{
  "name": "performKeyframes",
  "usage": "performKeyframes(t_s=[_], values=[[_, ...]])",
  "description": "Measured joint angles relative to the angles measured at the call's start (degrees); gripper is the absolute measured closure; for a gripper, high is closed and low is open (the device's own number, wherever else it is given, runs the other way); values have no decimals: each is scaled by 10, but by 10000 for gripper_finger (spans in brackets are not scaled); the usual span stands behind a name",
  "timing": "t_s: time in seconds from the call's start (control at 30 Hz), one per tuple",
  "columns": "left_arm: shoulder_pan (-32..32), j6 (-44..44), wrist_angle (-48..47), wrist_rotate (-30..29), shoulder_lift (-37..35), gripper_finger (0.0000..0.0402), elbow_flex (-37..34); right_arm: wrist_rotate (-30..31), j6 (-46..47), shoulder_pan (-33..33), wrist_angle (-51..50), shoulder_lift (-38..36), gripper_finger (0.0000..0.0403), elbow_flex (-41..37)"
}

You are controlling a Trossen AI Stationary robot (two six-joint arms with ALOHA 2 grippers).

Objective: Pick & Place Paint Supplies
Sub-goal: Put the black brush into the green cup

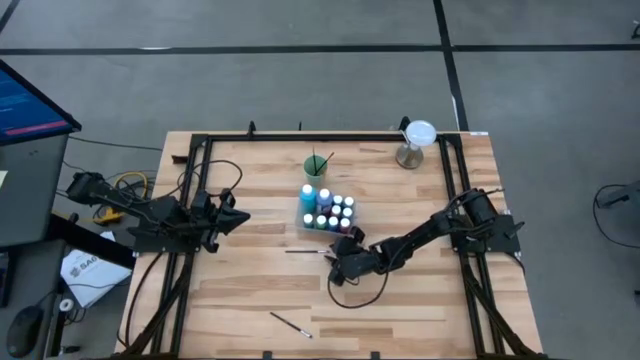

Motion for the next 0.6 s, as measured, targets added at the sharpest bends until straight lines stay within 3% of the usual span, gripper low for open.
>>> performKeyframes(t_s=[0.13,0.37,0.6], values=[[0,0,0,0,0,394,0,-1,15,6,-16,2,265,5],[0,0,0,0,0,394,0,-13,31,18,-30,2,392,5],[0,0,0,0,0,394,0,-42,53,37,-68,-6,401,34]])
